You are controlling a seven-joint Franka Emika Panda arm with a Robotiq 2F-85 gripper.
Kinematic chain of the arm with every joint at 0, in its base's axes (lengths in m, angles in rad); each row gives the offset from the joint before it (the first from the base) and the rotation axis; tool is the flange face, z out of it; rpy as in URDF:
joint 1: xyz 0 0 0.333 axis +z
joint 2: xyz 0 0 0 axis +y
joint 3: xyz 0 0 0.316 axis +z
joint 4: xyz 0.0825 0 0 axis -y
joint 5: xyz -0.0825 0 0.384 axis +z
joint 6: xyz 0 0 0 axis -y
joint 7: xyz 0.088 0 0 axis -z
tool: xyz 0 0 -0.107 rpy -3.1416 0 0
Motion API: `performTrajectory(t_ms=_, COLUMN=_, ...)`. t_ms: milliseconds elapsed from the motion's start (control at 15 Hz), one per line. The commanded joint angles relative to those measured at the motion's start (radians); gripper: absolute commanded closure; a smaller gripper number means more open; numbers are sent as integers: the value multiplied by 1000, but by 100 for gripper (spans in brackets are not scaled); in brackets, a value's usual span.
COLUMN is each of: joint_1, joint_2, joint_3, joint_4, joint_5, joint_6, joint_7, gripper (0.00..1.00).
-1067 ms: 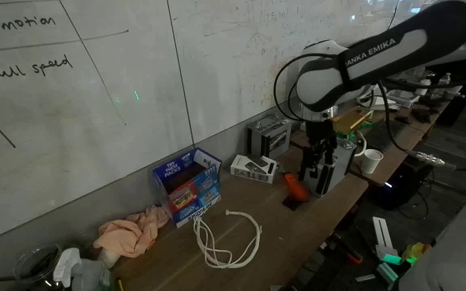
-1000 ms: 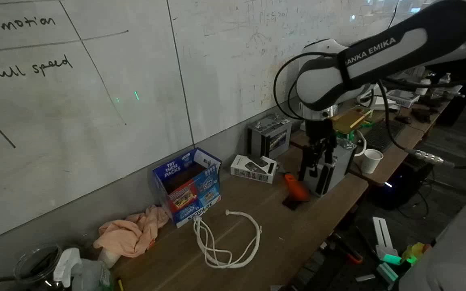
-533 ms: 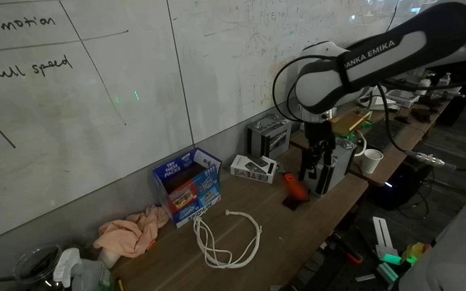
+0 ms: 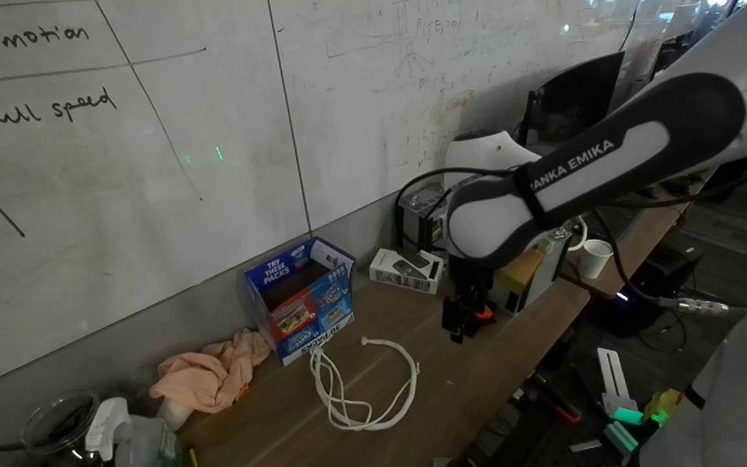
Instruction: Put the ropes inside the box.
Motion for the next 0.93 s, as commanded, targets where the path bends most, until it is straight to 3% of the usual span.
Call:
performTrajectory(t_ms=0, joint_1=101, joint_2=79, joint_3=61, joint_4=-6, joint_5=114, joint_6=143, joint_7=25, gripper=0)
performTrajectory(t_ms=333, joint_1=231, joint_2=273, joint_3=174, joint_4=-6, joint_5=237, joint_6=388, joint_7=24, gripper=0)
performTrajectory(t_ms=600, joint_1=267, joint_2=469, joint_3=263, joint_4=16, joint_5=305, joint_6=570, joint_7=6, gripper=0)
performTrajectory(t_ms=867, joint_1=241, joint_2=641, joint_3=308, joint_4=69, joint_5=178, joint_6=725, joint_7=78, gripper=0)
